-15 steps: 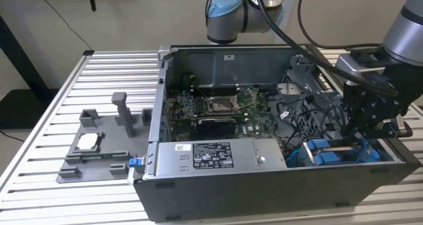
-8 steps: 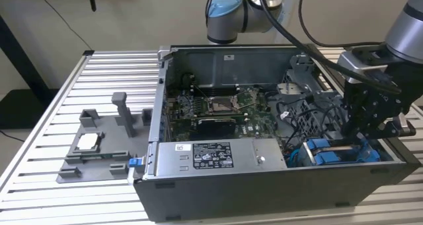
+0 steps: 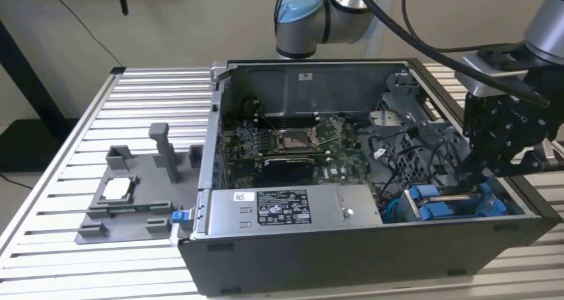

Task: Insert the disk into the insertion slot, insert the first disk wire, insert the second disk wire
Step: 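Insert the first disk wire, then insert the second disk wire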

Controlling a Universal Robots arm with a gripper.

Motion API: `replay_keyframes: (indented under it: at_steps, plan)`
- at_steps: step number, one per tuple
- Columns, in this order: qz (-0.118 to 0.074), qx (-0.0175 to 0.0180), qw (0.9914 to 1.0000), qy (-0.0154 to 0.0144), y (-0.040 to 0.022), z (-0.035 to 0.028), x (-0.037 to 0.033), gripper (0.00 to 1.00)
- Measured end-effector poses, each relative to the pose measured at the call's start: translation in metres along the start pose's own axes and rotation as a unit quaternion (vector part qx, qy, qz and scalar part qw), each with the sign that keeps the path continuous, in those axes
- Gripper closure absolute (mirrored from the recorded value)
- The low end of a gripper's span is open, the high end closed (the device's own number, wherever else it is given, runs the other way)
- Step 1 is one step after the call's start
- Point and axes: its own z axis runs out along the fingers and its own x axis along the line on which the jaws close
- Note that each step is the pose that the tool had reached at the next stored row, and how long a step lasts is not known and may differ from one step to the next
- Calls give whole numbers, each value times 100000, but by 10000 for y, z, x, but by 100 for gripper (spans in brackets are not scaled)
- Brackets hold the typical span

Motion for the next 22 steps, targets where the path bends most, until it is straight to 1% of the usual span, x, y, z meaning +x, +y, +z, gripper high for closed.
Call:
replay_keyframes:
  at_steps: [6,15,16,22]
  plan:
    - [1,2,100000,7,-2,-121,-1,73]
    - [0,2,100000,14,-5,-332,-4,73]
    - [1,2,100000,16,-5,-345,-4,73]
    - [-1,3,100000,23,-5,-350,-8,73]
